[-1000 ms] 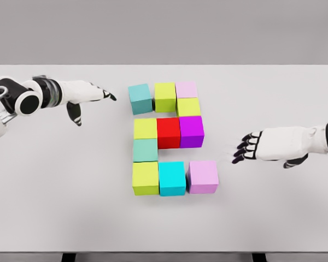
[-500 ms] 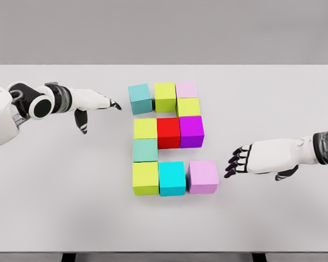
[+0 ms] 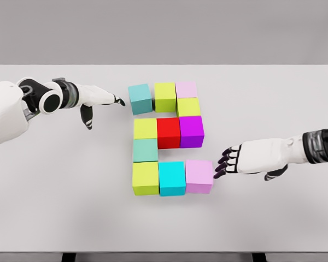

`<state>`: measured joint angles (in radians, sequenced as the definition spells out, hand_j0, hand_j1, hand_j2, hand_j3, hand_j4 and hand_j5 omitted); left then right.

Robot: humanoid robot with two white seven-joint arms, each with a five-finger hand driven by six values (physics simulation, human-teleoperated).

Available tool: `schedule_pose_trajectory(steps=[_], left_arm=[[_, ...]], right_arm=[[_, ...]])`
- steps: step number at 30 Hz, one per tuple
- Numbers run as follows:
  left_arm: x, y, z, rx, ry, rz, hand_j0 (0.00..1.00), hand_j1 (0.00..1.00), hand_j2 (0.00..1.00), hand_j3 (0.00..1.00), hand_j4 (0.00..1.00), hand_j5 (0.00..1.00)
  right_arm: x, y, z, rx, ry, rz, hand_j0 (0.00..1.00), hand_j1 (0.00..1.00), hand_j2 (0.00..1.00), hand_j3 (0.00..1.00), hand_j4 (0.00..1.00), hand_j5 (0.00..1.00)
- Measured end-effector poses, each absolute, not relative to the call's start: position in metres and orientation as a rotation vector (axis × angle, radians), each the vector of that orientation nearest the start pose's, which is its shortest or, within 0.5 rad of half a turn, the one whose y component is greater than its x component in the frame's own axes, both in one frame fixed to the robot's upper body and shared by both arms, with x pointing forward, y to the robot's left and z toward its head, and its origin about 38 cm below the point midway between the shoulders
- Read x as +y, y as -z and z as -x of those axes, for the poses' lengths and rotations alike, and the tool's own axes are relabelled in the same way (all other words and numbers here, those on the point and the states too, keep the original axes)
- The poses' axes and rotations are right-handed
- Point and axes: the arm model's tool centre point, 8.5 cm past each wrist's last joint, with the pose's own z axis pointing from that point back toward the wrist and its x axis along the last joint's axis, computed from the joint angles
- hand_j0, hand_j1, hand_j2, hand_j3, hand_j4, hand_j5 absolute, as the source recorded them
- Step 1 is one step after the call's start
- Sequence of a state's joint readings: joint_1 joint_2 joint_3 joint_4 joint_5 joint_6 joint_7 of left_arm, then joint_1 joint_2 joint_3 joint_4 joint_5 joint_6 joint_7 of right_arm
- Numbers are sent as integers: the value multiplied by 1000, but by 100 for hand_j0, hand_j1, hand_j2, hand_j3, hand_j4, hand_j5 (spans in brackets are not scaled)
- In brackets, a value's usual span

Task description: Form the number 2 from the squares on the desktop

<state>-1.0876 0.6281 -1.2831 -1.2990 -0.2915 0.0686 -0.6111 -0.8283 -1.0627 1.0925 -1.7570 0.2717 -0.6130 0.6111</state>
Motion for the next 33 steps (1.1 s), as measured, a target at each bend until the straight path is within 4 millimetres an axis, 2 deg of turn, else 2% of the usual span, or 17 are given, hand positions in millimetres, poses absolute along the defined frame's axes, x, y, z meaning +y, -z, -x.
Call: schedule_pose_trajectory(steps=[7, 10, 12, 15, 17, 18, 22, 25, 26, 30, 33], left_arm=[[207, -179, -504, -846, 2004, -472, 100, 100, 100, 100, 100, 100], [205, -177, -507, -842, 2002, -473, 100, 100, 100, 100, 100, 100], [204, -177, -507, -841, 2001, -474, 100, 100, 100, 100, 100, 100], [204, -176, -508, -839, 2001, -472, 100, 100, 100, 100, 100, 100], [204, -175, -508, -838, 2001, -472, 100, 100, 100, 100, 100, 100], [203, -176, -508, -840, 2001, -474, 100, 100, 100, 100, 100, 100], [203, -176, -508, -840, 2002, -473, 100, 100, 100, 100, 100, 100], [202, -176, -508, -840, 2002, -473, 100, 100, 100, 100, 100, 100], [202, -176, -508, -840, 2002, -473, 100, 100, 100, 100, 100, 100], [201, -176, -508, -842, 2003, -472, 100, 100, 100, 100, 100, 100], [200, -177, -509, -844, 2003, -473, 100, 100, 100, 100, 100, 100]], right_arm=[[-273, -204, -355, 1452, 3187, -84, 100, 100, 100, 100, 100, 100], [-287, -218, -363, 1478, 3200, -179, 100, 100, 100, 100, 100, 100], [-311, -240, -379, 1593, 3223, -288, 100, 100, 100, 100, 100, 100], [-343, -272, -393, 1857, 3201, -380, 100, 100, 100, 100, 100, 100], [-364, -292, -401, 2112, 3144, -392, 100, 100, 100, 100, 100, 100], [-374, -296, -403, 2246, 3112, -363, 100, 100, 100, 100, 100, 100], [-401, -267, -392, 2612, 3076, -108, 100, 100, 100, 100, 100, 100], [-409, -254, -384, 2814, 3002, 66, 100, 100, 100, 100, 100, 100], [-411, -252, -383, 2859, 2981, 101, 100, 100, 100, 100, 100, 100], [-416, -218, -367, 2935, 3019, 279, 100, 100, 100, 100, 100, 100], [-418, -217, -365, 2954, 3012, 292, 100, 100, 100, 100, 100, 100]])
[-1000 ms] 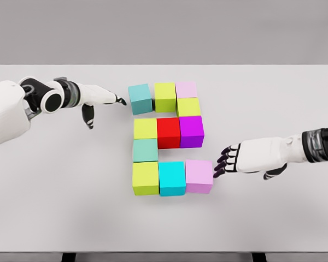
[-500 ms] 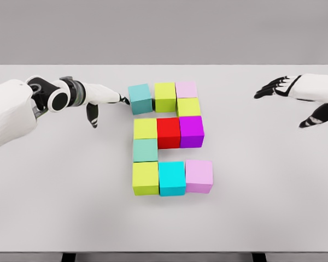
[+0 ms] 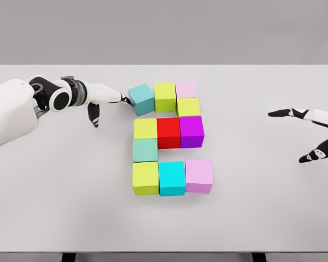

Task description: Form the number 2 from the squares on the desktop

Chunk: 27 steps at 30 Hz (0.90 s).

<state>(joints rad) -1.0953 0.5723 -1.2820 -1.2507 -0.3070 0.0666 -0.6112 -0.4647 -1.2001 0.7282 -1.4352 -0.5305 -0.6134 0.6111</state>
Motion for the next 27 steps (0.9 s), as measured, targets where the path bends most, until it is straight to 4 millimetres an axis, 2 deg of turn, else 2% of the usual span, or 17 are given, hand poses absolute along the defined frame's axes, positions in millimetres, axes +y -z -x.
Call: schedule_pose_trajectory(steps=[7, 10, 14, 20, 27], left_arm=[[200, -175, -510, -840, 1999, -472, 100, 100, 100, 100, 100, 100], [201, -175, -510, -839, 1998, -474, 100, 100, 100, 100, 100, 100], [202, -175, -510, -838, 1996, -473, 100, 100, 100, 100, 100, 100], [204, -175, -511, -835, 1991, -476, 100, 100, 100, 100, 100, 100], [213, -175, -519, -813, 1961, -493, 100, 100, 100, 100, 100, 100]], right_arm=[[-412, -214, -363, -1434, -1480, -152, 100, 100, 100, 100, 100, 100], [-394, -208, -355, -1443, -1507, -213, 100, 100, 100, 100, 100, 100], [-377, -213, -350, -1470, -1549, -251, 100, 100, 100, 100, 100, 100], [-372, -212, -349, -1469, -1579, -248, 100, 100, 100, 100, 100, 100], [-370, -214, -357, -1499, -1582, -219, 100, 100, 100, 100, 100, 100]])
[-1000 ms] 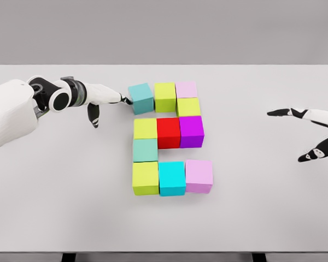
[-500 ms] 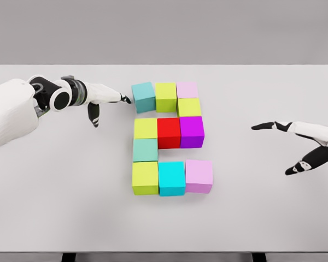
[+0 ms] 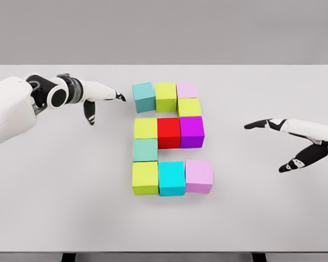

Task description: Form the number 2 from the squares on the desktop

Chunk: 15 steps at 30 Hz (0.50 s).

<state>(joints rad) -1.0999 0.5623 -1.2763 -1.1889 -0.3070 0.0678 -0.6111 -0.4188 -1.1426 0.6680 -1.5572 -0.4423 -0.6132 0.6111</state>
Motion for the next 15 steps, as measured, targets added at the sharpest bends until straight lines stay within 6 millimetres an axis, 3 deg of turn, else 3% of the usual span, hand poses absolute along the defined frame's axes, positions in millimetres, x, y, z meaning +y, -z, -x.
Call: schedule_pose_trajectory(steps=[15], left_arm=[[199, -176, -531, -815, 1949, -503, 100, 100, 100, 100, 100, 100]], right_arm=[[-367, -212, -359, -1509, -1579, -217, 100, 100, 100, 100, 100, 100]])
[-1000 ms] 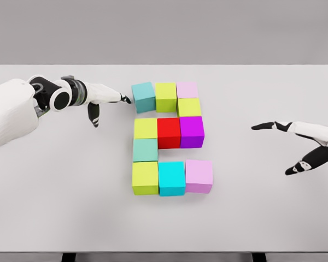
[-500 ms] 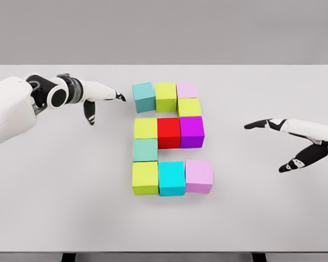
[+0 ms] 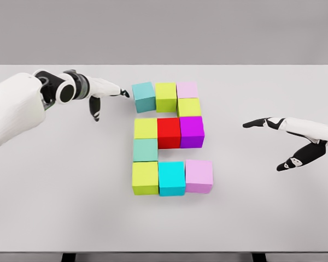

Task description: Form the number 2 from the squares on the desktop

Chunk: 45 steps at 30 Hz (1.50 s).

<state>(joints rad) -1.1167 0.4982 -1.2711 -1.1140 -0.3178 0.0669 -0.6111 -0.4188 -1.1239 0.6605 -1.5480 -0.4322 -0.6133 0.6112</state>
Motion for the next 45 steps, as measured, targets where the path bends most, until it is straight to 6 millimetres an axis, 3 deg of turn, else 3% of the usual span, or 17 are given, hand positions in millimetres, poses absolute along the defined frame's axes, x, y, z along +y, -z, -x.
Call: schedule_pose_trajectory(steps=[45], left_arm=[[185, -170, -539, -805, 1939, -496, 100, 100, 100, 100, 100, 100]], right_arm=[[-366, -208, -361, -1517, -1564, -221, 100, 100, 100, 100, 100, 100]])
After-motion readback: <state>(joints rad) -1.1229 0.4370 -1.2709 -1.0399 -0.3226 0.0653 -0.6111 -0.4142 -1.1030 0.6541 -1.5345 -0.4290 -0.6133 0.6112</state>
